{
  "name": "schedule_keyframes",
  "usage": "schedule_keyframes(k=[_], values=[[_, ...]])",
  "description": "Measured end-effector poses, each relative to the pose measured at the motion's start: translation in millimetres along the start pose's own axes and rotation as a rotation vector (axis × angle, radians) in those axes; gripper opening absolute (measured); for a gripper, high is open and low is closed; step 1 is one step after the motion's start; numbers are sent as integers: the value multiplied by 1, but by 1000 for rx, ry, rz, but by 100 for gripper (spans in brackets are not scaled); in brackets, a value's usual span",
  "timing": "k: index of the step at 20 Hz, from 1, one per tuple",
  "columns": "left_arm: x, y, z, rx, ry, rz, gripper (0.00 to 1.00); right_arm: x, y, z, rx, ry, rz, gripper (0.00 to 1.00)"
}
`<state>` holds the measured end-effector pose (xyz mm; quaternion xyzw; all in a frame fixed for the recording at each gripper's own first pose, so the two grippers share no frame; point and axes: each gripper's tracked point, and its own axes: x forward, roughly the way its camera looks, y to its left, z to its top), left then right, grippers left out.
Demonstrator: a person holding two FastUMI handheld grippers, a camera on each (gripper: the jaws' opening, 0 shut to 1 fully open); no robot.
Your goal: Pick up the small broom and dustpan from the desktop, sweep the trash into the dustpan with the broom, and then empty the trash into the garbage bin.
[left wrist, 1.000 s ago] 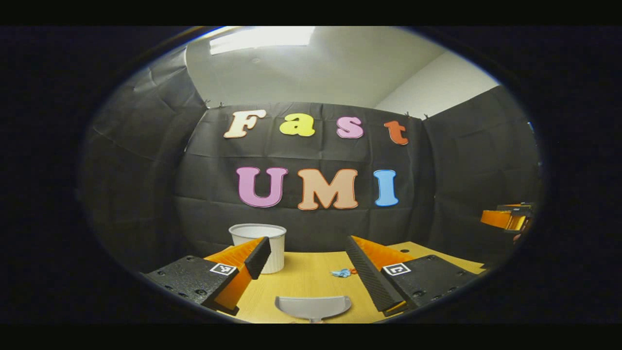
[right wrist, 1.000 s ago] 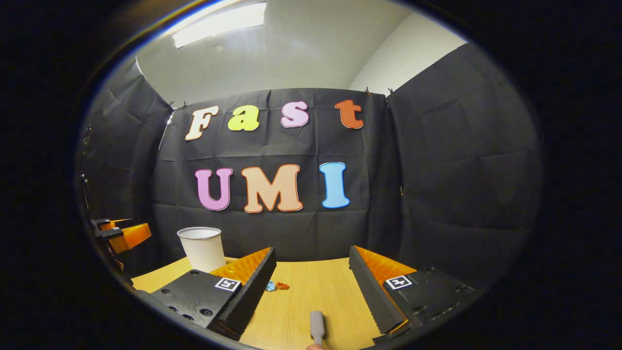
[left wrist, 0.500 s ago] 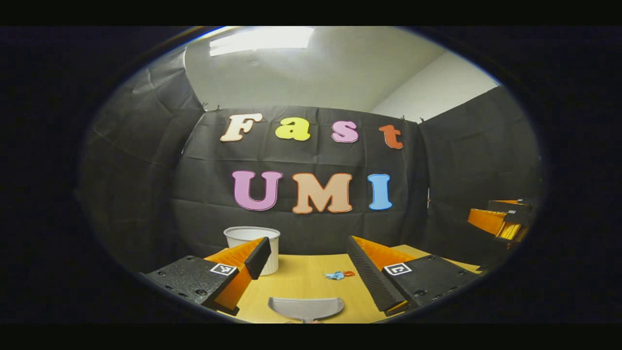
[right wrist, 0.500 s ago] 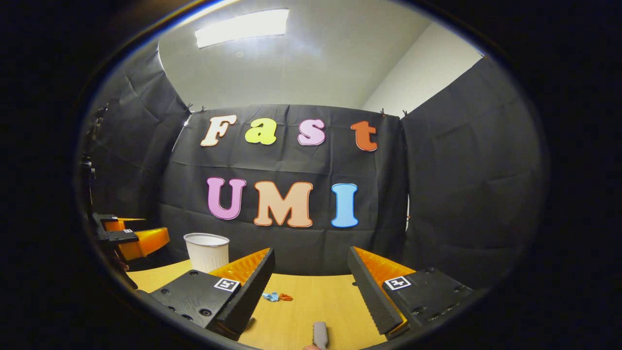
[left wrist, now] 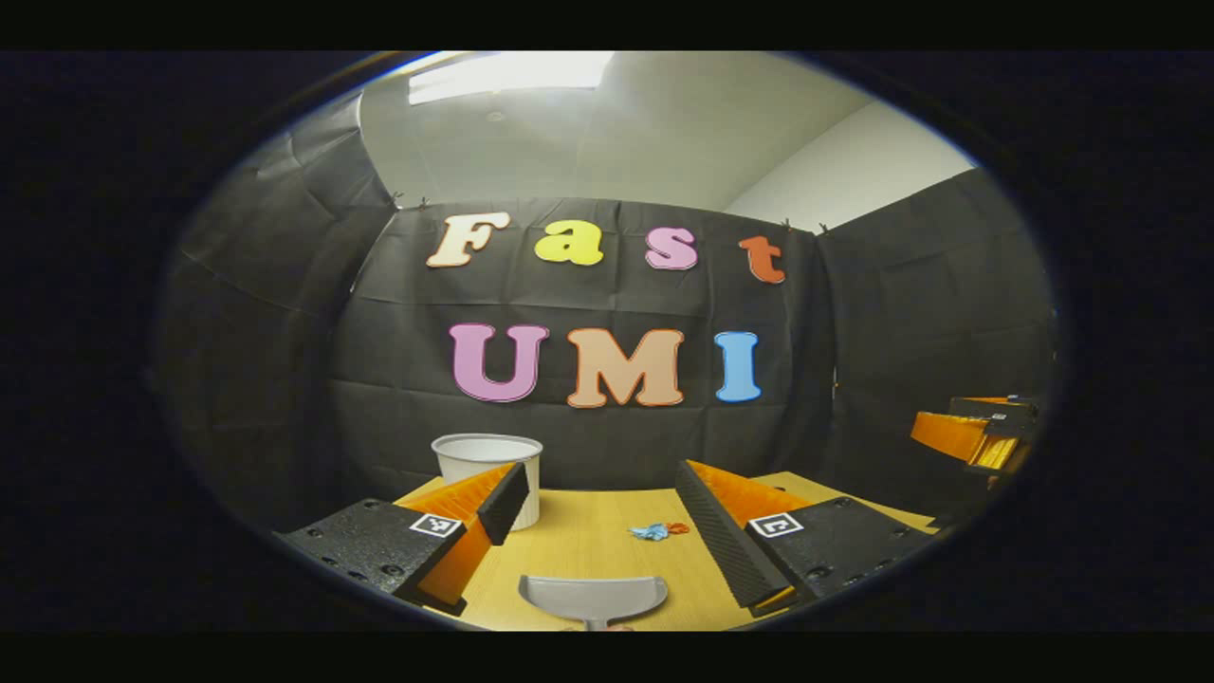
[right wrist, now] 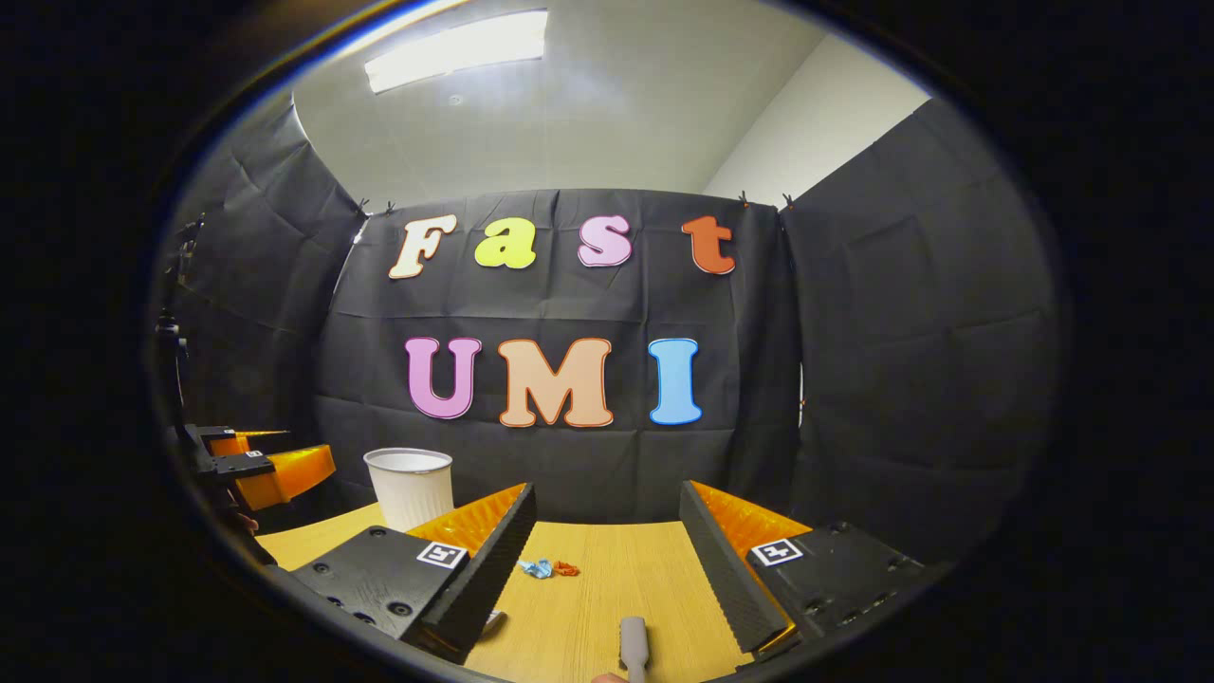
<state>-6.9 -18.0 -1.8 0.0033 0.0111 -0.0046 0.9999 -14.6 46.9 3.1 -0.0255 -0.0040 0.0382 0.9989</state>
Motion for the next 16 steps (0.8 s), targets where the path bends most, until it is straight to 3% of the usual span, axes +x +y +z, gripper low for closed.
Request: schedule_keyframes(k=[16], values=[[4,12,2,-12,-3,39,92,9,1,-13,40,50,-14,92]])
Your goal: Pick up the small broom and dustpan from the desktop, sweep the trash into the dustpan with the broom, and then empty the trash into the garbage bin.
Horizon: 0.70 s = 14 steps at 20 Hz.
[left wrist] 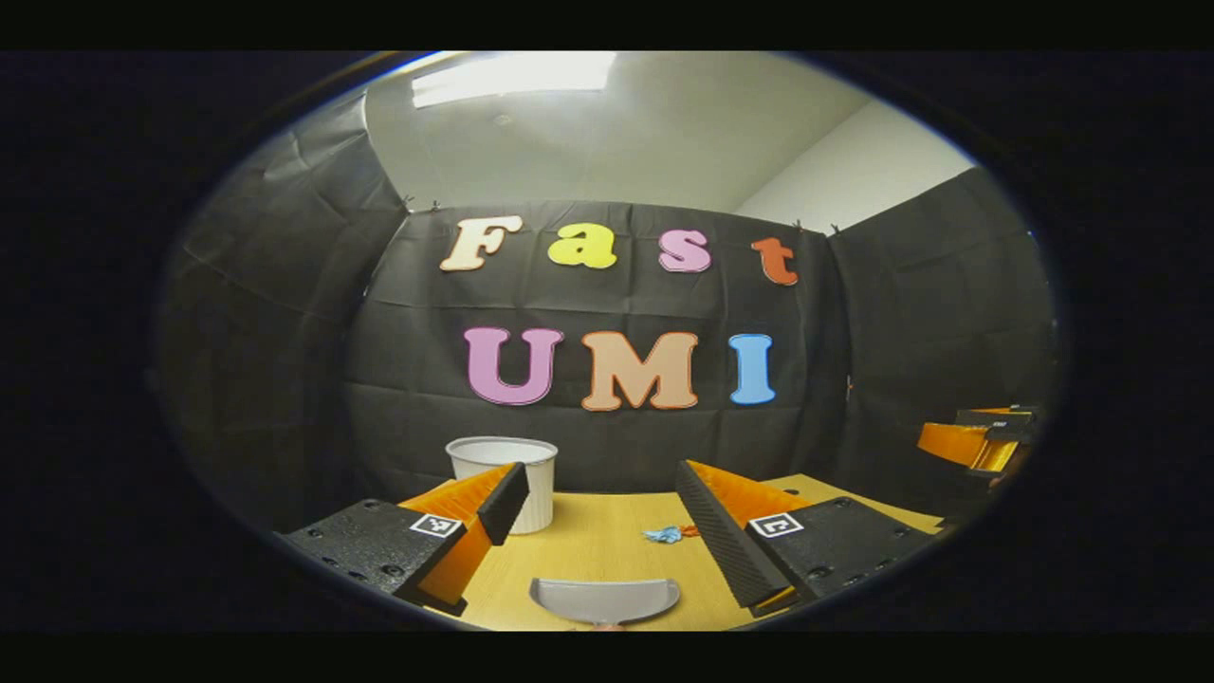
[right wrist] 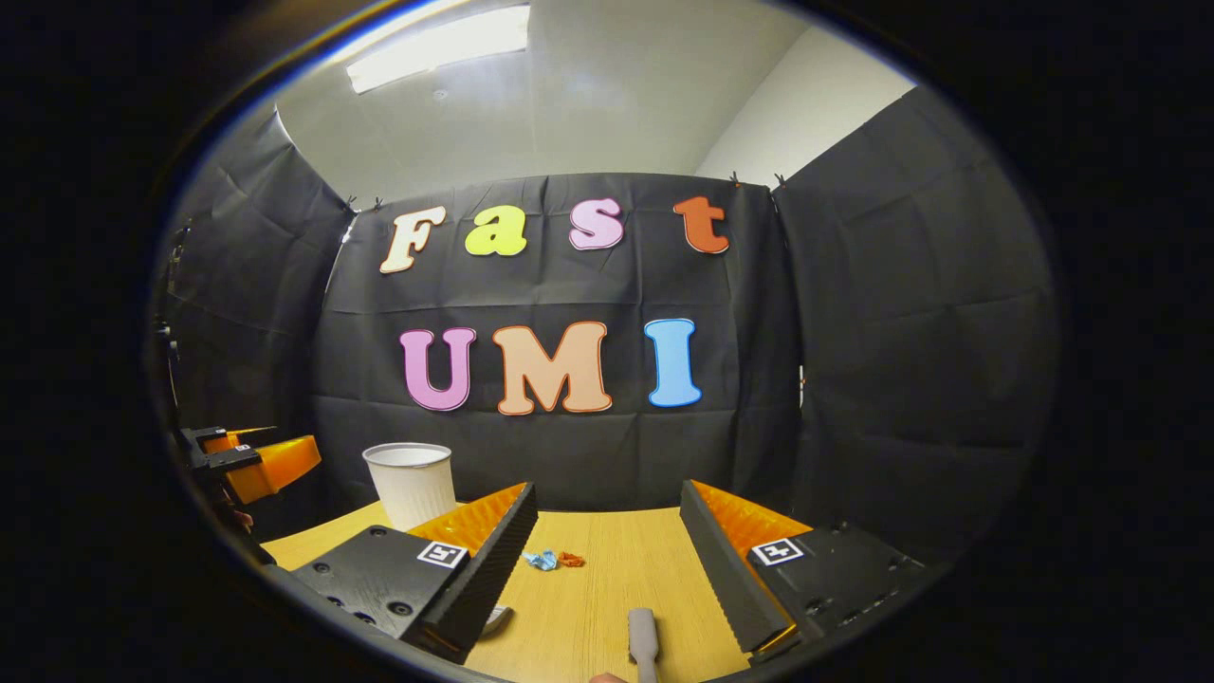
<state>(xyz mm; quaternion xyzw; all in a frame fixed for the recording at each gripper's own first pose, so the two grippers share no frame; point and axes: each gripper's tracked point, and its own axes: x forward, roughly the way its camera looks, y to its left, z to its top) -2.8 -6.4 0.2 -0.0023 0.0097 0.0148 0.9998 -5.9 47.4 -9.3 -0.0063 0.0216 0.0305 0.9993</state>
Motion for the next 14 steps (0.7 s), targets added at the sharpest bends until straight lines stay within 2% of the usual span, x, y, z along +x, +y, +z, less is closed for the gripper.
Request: schedule_keyframes(k=[7,11,13,14], values=[[5,4,-10,-6,37,2,92,9,-5,-12,-7,28,-4,92],[5,9,-19,25,70,13,93,14,-11,-16,-11,46,-6,92],[4,6,-29,37,100,-7,93,17,-13,-26,-12,74,5,92],[6,-2,-42,40,138,-43,93,18,-13,-40,-17,117,17,92]])
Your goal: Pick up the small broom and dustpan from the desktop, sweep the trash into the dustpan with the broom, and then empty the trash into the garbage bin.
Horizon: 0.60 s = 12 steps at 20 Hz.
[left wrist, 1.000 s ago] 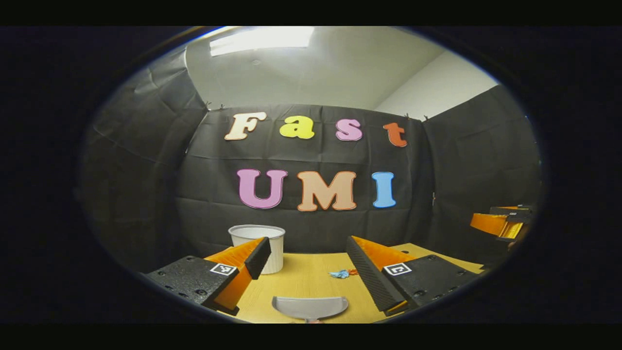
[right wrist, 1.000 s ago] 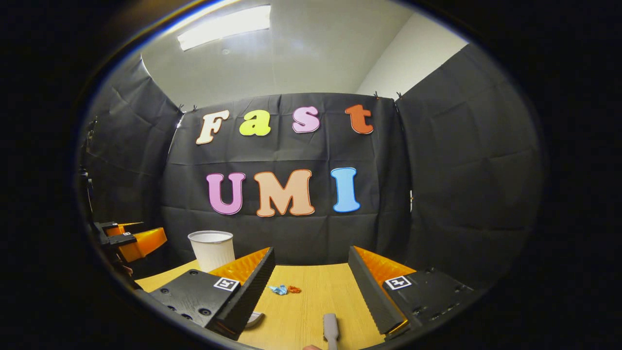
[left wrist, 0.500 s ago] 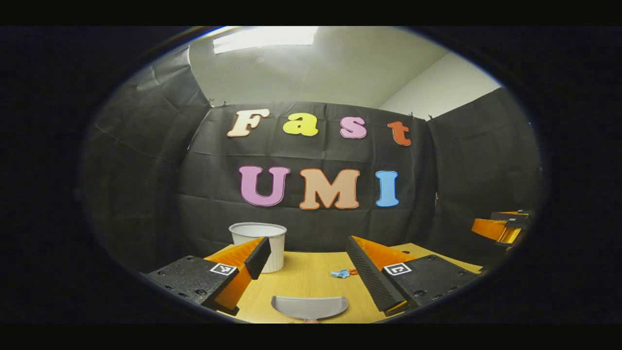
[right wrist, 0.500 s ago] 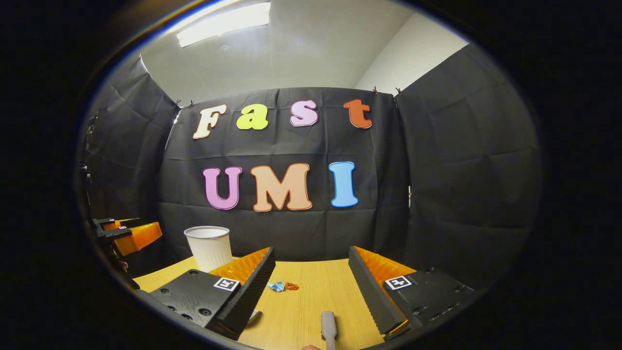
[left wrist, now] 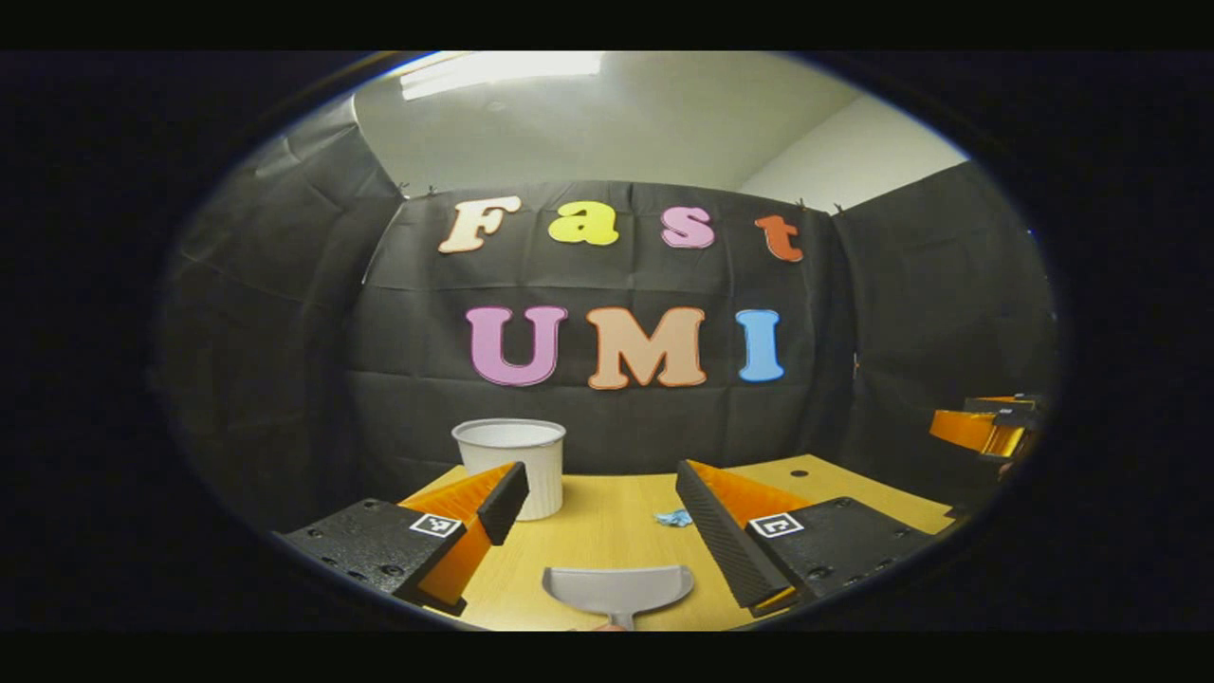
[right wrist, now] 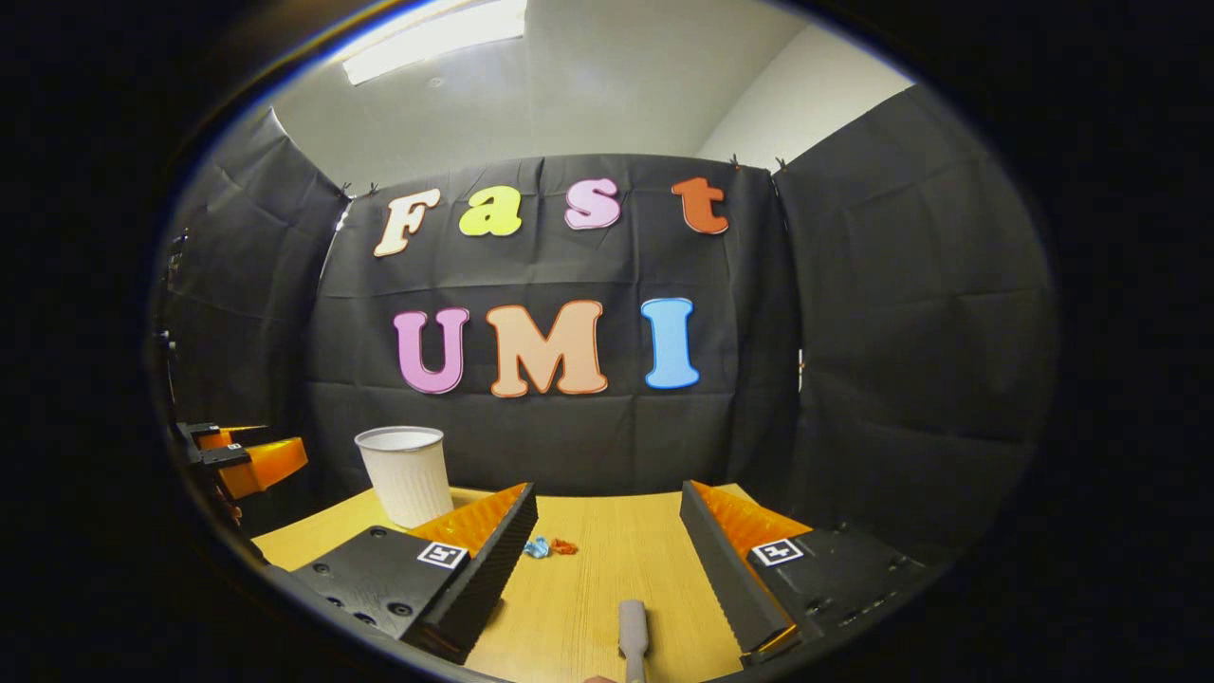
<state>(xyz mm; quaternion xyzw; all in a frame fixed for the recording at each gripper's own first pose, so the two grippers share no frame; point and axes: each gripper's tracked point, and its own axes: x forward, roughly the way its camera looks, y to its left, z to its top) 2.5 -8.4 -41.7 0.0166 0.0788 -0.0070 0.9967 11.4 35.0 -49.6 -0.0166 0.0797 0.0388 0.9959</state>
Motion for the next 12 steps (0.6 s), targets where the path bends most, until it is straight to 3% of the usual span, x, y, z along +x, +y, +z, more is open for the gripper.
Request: schedule_keyframes(k=[3,7,11,12], values=[[5,-10,-71,12,285,-68,94,11,-18,-76,-8,244,9,92],[-21,-9,-203,13,713,-10,94,2,-29,-193,-7,616,81,93],[-47,-1,-277,18,949,50,94,-10,-34,-277,26,897,119,93],[-54,3,-287,36,992,56,95,-10,-32,-293,49,957,114,89]])
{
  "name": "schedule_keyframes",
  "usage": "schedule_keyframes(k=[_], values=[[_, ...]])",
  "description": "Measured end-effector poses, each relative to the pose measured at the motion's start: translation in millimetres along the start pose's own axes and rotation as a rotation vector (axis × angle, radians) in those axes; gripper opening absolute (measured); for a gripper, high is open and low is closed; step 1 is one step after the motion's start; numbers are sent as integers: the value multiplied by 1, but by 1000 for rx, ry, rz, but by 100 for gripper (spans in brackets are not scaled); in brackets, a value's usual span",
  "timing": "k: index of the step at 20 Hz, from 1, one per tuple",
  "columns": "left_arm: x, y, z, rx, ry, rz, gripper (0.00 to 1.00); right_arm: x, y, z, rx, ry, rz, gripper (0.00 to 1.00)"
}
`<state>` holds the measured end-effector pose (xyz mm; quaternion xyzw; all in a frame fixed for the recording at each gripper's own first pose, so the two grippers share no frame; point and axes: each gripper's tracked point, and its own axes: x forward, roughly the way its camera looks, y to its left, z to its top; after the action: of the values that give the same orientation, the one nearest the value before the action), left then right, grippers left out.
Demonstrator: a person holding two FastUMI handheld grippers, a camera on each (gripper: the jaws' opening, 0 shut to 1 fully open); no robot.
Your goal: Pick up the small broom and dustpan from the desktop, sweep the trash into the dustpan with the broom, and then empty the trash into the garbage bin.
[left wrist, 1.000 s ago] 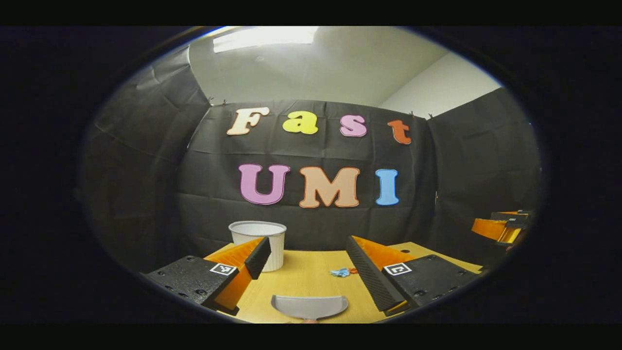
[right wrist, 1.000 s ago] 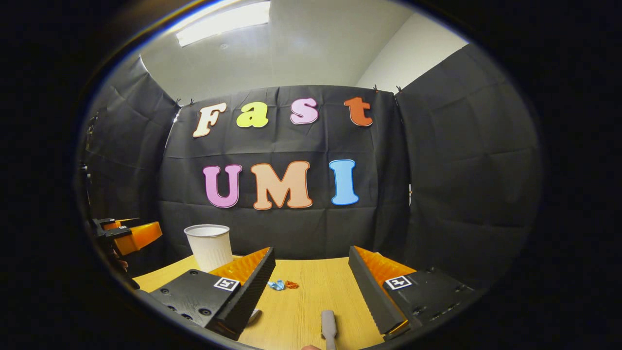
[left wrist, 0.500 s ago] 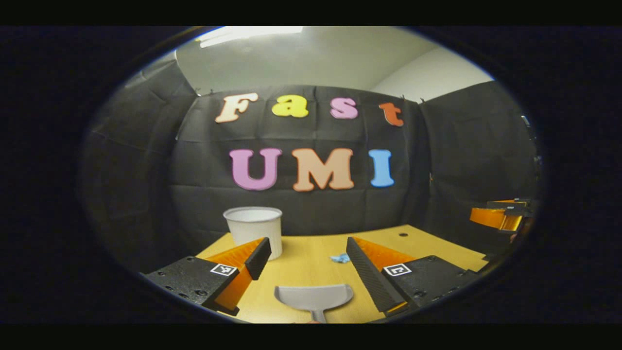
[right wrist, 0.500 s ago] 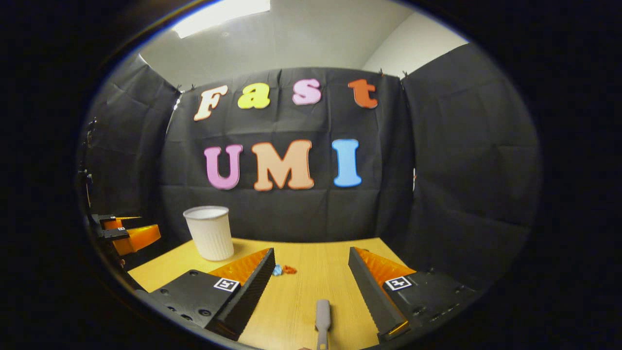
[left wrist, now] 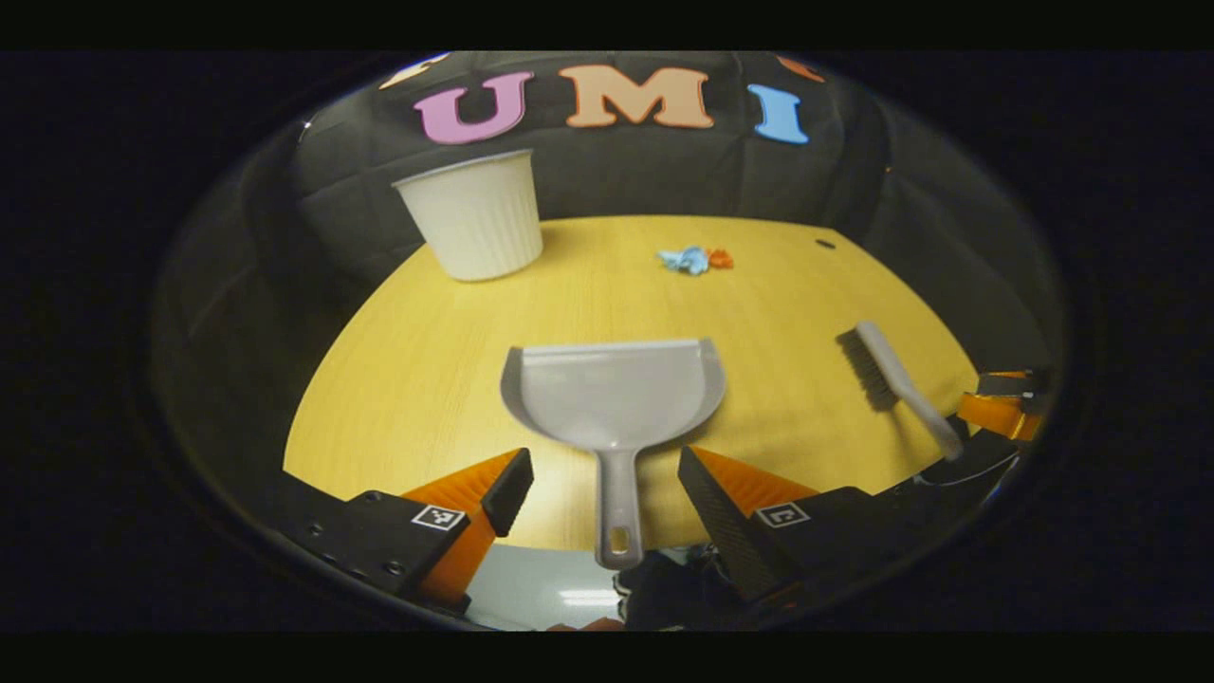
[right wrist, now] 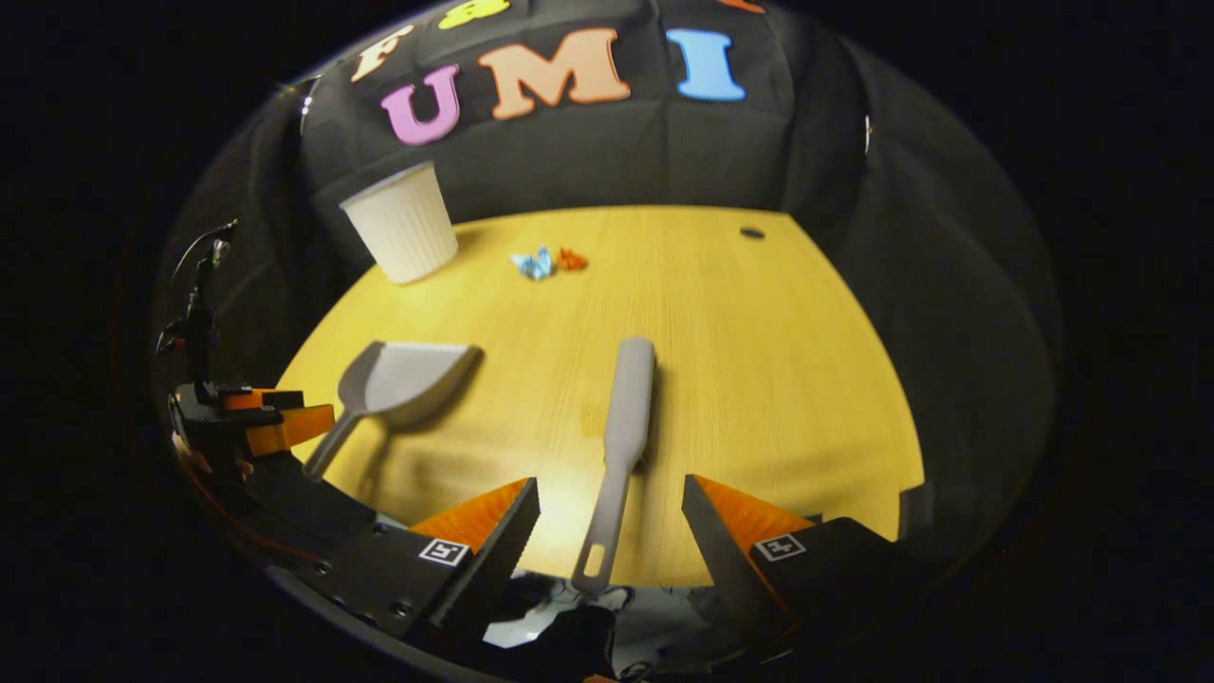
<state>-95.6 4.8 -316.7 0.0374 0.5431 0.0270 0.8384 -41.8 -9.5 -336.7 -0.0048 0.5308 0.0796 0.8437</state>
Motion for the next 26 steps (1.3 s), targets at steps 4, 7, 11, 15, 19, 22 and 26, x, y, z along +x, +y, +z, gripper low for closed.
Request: schedule_keyframes(k=[4,7,11,15,19,22,26], values=[[26,-1,-21,51,108,-19,96,34,-3,-21,39,170,-8,93],[42,-3,-27,62,195,-52,96,61,0,-17,33,222,-33,91],[57,-3,-34,81,270,-60,92,78,-3,-17,-9,297,-62,84],[60,-3,-44,91,335,-68,38,86,-4,-19,-7,341,-75,49],[59,1,-49,110,381,-62,33,86,-9,-25,-12,380,-74,29],[59,0,-45,86,367,-80,28,85,-7,-22,-21,380,-51,23],[54,-5,-28,23,311,-133,24,81,-4,-10,10,329,-33,19]])
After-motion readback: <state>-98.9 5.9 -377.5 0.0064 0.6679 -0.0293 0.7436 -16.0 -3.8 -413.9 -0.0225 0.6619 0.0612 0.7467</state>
